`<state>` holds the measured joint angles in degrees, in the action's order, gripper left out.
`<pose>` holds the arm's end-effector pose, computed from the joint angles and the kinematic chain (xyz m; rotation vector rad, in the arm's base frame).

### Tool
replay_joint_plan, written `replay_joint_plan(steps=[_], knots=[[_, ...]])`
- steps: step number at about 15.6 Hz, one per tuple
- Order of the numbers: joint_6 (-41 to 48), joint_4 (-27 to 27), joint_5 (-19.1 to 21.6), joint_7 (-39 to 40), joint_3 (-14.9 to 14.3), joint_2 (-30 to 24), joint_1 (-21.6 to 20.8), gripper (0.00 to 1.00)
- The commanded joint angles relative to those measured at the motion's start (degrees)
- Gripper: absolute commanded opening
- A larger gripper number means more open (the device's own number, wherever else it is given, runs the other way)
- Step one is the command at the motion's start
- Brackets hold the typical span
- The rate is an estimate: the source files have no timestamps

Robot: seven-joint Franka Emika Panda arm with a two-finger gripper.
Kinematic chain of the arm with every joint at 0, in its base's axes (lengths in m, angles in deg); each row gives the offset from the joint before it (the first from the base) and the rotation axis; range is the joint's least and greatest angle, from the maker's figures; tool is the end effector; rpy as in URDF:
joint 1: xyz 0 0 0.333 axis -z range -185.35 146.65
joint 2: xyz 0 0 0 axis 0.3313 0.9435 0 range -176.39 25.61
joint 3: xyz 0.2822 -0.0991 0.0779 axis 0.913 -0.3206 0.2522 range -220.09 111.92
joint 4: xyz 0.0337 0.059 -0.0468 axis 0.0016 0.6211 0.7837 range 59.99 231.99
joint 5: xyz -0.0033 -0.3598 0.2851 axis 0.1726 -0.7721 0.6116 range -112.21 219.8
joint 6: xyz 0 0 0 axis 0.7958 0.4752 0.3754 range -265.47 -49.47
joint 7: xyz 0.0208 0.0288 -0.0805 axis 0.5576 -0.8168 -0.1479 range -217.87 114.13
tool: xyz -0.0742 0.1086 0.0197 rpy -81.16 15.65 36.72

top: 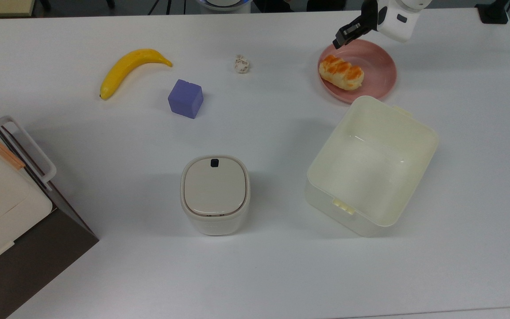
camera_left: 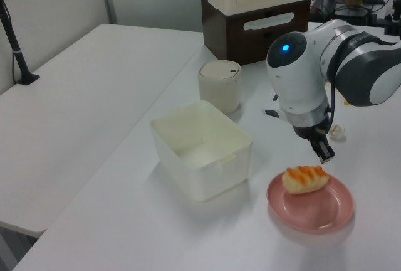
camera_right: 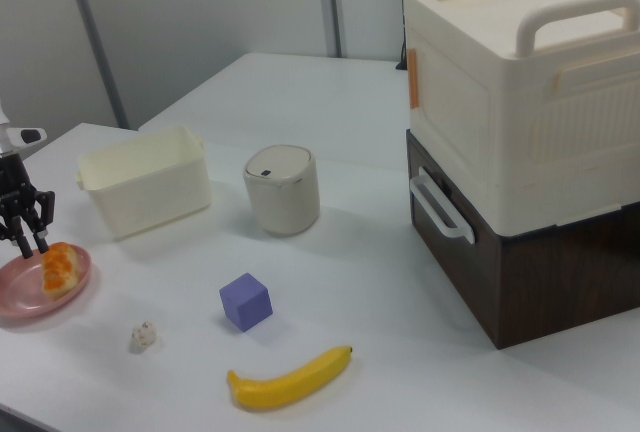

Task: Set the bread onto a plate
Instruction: 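Open the gripper to release the roll and raise it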

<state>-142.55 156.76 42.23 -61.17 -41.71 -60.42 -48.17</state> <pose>0.4945 0.3920 0.3359 2.6792 0.8433 -0.4357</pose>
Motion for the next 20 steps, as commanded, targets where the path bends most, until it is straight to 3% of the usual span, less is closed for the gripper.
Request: replay_joint_plan(steps=[1, 5, 8, 13, 16, 20], knots=[[1.1, -0.2, 0.1, -1.0, 0.5, -0.6, 0.0, 0.99], [1.4, -0.3, -0.6, -2.2, 0.5, -1.2, -0.1, 1.00], [0.6, -0.4, -0.7, -9.0, -0.4, -3.8, 1.3, 1.00], [-2.4, -0.5, 0.4, -10.3, -1.8, -12.0, 12.3, 1.00], [-2.3, -0.5, 0.7, -9.5, -2.3, -17.1, 21.3, 1.00], [-1.9, -0.5, 6.7, -1.2, -9.5, -20.3, 25.8, 1.00]])
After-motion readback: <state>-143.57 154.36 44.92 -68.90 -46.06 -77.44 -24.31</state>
